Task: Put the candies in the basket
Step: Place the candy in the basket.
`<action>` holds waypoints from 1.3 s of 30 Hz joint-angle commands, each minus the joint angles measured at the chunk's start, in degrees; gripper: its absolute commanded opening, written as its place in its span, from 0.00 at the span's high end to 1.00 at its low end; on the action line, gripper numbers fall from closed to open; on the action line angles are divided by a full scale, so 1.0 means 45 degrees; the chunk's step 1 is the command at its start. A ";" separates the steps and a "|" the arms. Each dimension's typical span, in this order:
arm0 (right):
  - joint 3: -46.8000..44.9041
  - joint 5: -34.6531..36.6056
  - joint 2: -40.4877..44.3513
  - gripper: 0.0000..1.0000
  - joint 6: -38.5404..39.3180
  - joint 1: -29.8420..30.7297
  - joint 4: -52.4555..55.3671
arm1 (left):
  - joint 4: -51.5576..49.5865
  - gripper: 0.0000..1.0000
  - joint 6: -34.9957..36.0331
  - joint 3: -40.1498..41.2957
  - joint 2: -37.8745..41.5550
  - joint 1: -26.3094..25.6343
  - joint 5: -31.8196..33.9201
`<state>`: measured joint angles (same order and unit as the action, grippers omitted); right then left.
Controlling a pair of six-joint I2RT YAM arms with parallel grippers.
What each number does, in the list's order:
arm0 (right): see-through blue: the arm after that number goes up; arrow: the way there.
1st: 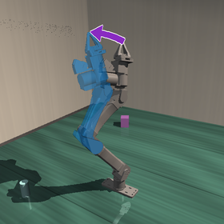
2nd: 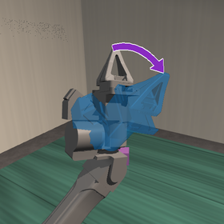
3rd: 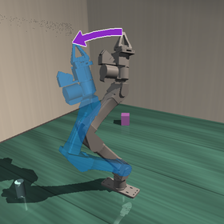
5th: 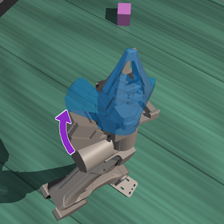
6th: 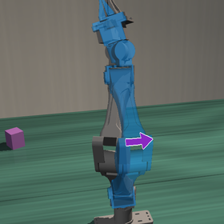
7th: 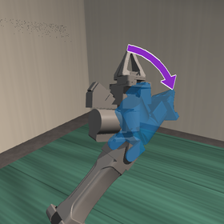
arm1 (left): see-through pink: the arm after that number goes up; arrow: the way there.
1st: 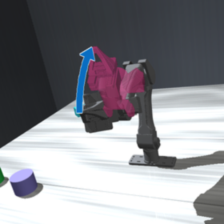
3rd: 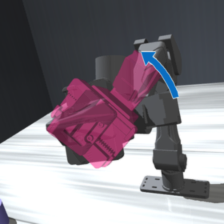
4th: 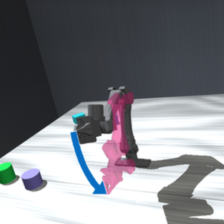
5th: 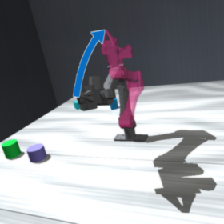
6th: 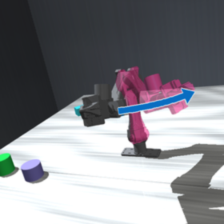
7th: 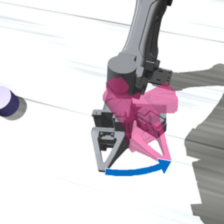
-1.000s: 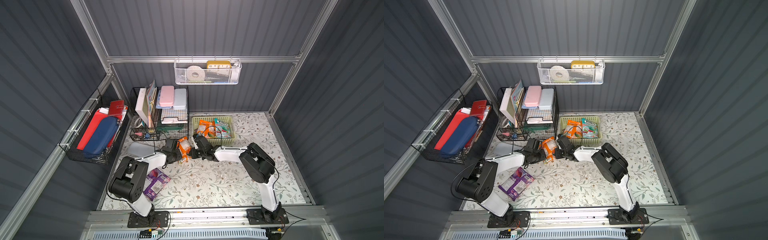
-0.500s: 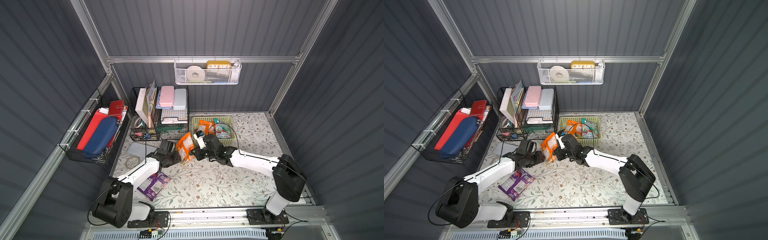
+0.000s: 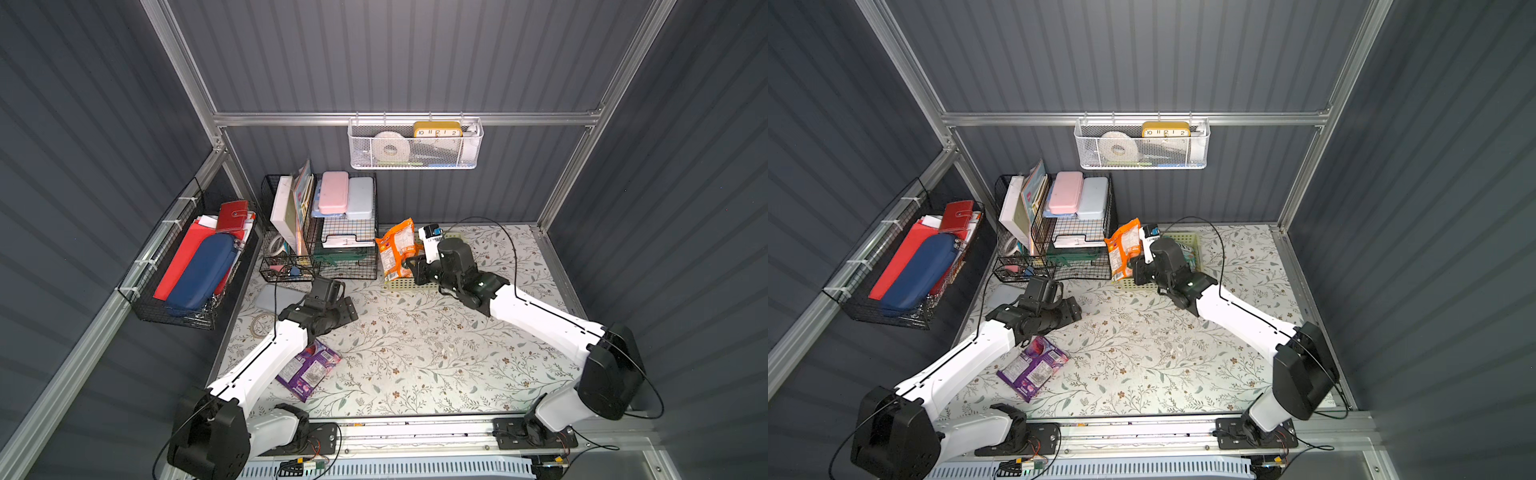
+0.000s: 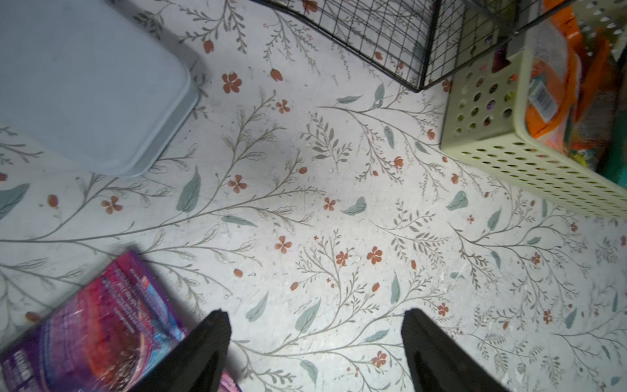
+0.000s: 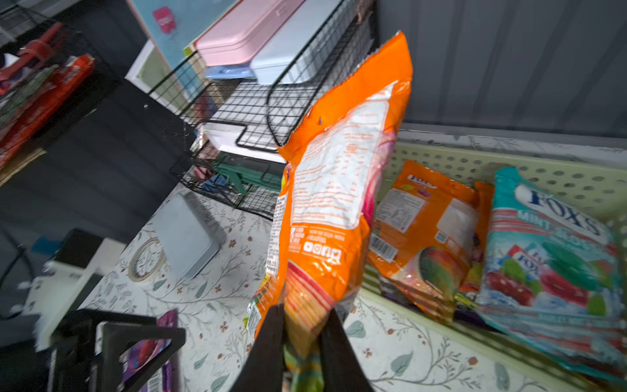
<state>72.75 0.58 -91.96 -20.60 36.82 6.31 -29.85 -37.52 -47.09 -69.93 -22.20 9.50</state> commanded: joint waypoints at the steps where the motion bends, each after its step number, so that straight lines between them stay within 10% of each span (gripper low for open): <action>1: 0.0933 -0.0572 -0.1131 1.00 0.0133 -0.0719 -0.0644 | -0.0898 0.17 -0.0630 0.0066 -0.0237 -0.0029 0.1107; 17: 0.3216 -0.1308 -0.5741 1.00 -0.0698 -0.2417 -0.0542 | -0.2199 0.33 -0.3597 0.0550 -0.1522 -0.0029 0.2810; 39: 0.0889 -0.1261 -0.3383 0.42 -0.1229 -0.2618 -0.0093 | -0.4868 0.37 -0.4995 -0.1077 -0.2718 -0.0029 0.3011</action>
<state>79.02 -4.67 -109.75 -25.93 24.58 5.10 -47.53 -58.13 -50.89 -82.00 -22.20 21.45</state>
